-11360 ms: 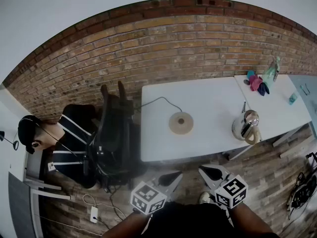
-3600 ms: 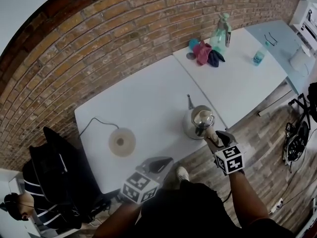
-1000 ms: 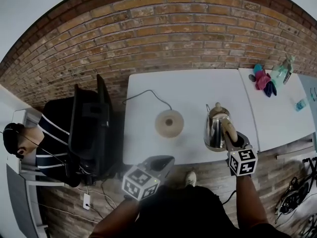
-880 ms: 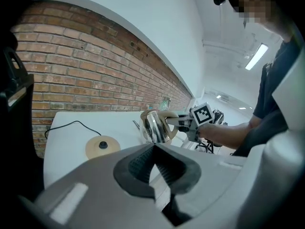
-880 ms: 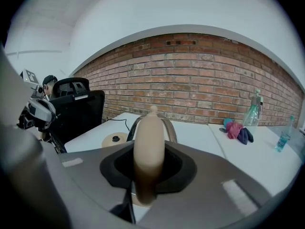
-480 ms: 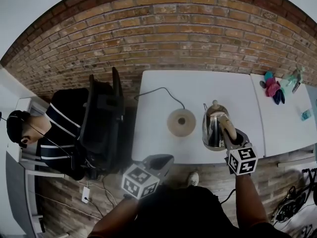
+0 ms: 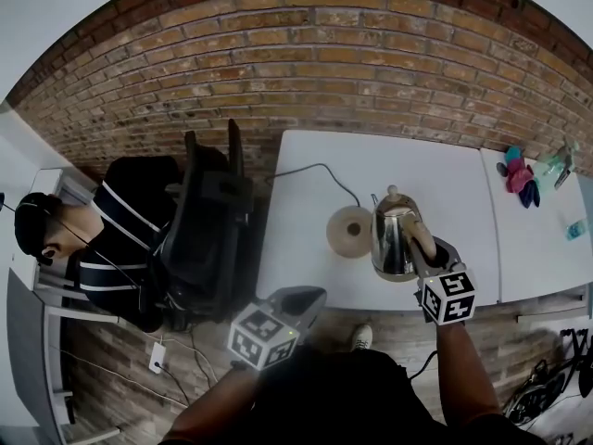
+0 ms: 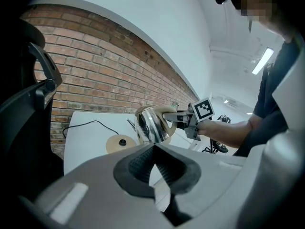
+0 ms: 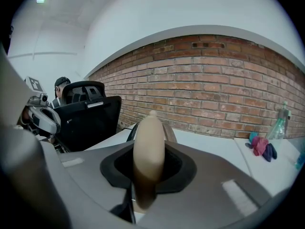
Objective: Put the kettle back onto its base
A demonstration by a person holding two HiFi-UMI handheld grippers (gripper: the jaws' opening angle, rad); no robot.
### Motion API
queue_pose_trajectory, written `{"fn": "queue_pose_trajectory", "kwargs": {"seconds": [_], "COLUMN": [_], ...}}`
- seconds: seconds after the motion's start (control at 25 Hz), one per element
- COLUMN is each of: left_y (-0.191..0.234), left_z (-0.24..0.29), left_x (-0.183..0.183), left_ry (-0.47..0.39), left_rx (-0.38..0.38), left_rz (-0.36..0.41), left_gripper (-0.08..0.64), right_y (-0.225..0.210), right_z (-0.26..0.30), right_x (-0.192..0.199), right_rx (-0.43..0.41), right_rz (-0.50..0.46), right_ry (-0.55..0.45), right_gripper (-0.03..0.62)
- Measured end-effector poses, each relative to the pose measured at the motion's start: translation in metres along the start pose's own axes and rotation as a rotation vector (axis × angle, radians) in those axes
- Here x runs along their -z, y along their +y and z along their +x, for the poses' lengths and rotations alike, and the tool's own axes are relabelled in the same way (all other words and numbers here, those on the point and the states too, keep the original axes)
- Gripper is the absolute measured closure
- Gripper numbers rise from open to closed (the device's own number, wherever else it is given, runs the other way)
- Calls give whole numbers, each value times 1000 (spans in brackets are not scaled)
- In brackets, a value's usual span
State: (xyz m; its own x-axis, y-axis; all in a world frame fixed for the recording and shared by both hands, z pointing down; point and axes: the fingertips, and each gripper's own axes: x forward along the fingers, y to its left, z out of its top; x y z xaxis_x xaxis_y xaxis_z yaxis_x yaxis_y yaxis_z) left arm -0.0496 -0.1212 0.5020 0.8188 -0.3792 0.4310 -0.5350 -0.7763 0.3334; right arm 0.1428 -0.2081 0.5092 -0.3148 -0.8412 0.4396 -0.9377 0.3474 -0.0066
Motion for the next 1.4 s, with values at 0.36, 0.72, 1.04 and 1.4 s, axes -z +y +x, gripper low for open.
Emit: {"fn": "queue_pose_trajectory", "kwargs": {"seconds": [0.36, 0.72, 1.04, 1.4], "left_y": [18, 32, 37, 44], "left_z": [-6, -12, -17, -23], "left_x": [-1, -1, -1, -1], "left_ry": [-10, -14, -18, -25], "left_rx": [-23, -35, -48, -72], "left_rz": [-19, -36, -39, -48], "left_gripper": [558, 558, 558, 558], "right_y": [22, 42, 53, 54], "right_z": [34, 71, 110, 138], "right_x": [-33, -53, -59, -53], "right_rx": [-49, -93, -116, -124], "right_rz": [-23, -38, -35, -14], "right_ry": [-34, -44, -45, -40], "right_gripper": [500, 500, 500, 500]}}
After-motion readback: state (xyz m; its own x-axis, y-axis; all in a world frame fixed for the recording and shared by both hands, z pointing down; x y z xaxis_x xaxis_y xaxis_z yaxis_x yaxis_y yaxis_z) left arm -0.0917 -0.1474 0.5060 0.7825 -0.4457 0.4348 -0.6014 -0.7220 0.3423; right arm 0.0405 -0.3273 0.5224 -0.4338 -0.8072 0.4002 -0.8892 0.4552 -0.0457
